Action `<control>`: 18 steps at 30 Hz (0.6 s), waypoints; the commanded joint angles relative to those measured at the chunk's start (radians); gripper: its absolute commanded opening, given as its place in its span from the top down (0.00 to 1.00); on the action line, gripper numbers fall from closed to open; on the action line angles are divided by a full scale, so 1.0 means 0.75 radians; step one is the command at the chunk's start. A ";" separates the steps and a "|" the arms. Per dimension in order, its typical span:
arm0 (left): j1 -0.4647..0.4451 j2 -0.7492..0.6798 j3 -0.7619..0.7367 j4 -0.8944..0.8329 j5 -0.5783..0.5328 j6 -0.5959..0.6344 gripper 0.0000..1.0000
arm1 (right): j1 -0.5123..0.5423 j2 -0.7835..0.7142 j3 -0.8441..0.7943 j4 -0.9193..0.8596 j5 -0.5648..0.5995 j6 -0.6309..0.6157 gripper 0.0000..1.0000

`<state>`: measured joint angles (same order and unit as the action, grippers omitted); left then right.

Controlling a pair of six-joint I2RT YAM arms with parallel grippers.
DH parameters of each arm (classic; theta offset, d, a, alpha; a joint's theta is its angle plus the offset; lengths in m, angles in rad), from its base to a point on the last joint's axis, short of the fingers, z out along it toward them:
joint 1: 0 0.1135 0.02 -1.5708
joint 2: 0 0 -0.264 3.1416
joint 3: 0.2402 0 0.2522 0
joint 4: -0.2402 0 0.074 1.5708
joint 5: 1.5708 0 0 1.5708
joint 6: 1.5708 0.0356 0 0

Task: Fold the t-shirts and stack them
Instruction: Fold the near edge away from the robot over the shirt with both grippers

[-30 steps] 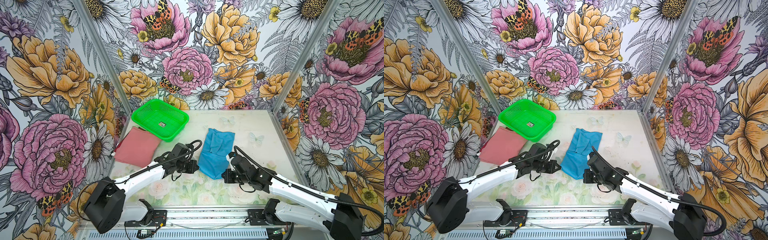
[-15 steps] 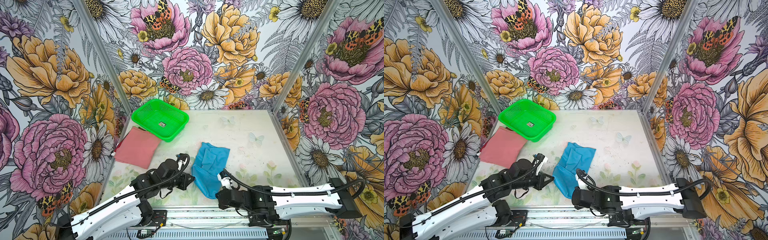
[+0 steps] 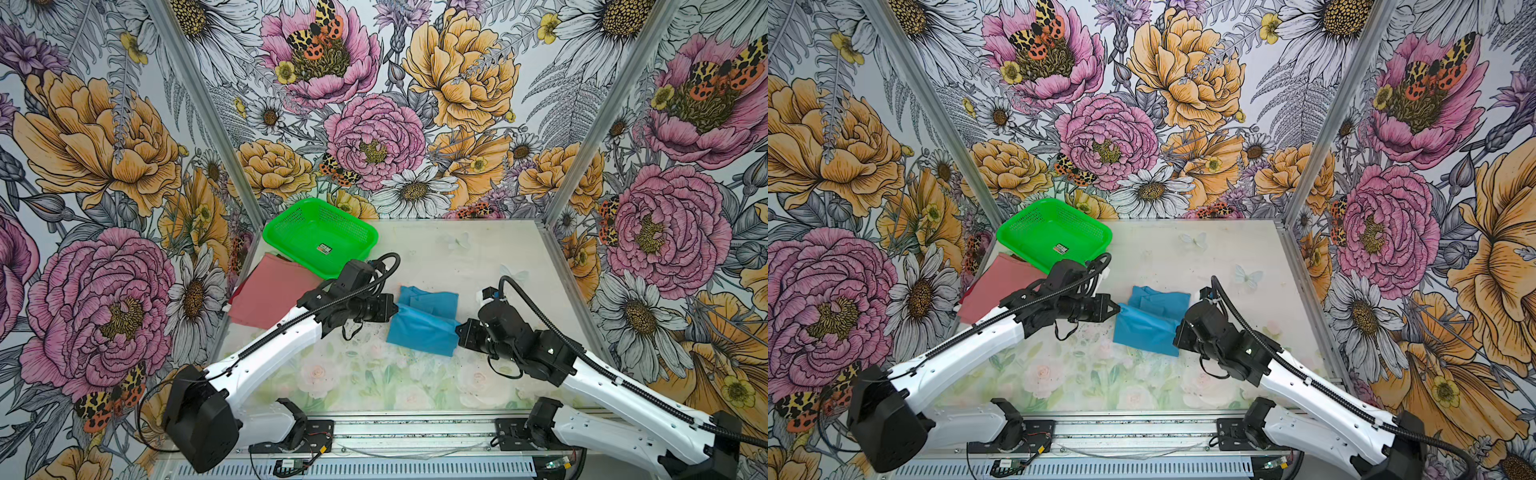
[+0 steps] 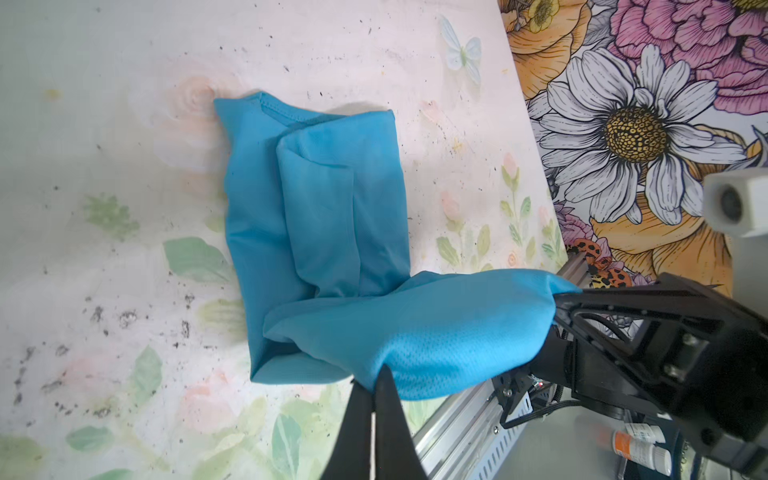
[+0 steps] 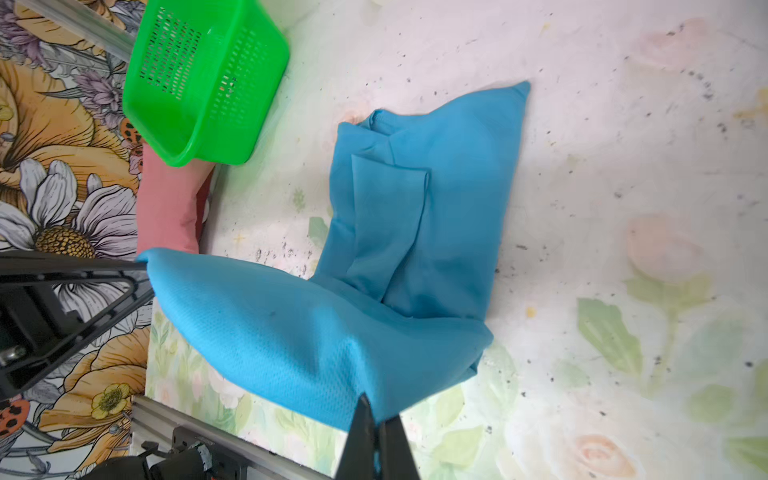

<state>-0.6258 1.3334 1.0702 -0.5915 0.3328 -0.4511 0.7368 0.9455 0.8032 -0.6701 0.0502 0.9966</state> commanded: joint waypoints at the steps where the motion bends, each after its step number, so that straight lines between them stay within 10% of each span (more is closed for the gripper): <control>1: 0.060 0.163 0.149 0.035 0.114 0.119 1.00 | -0.206 0.142 0.098 -0.005 -0.229 -0.224 1.00; 18: 0.249 0.955 0.746 0.034 0.345 0.158 1.00 | -0.626 0.915 0.410 0.187 -0.509 -0.415 1.00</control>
<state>-0.4526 2.0342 1.5692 -0.5797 0.5419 -0.3504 0.2806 1.6089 1.0595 -0.5686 -0.3088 0.7086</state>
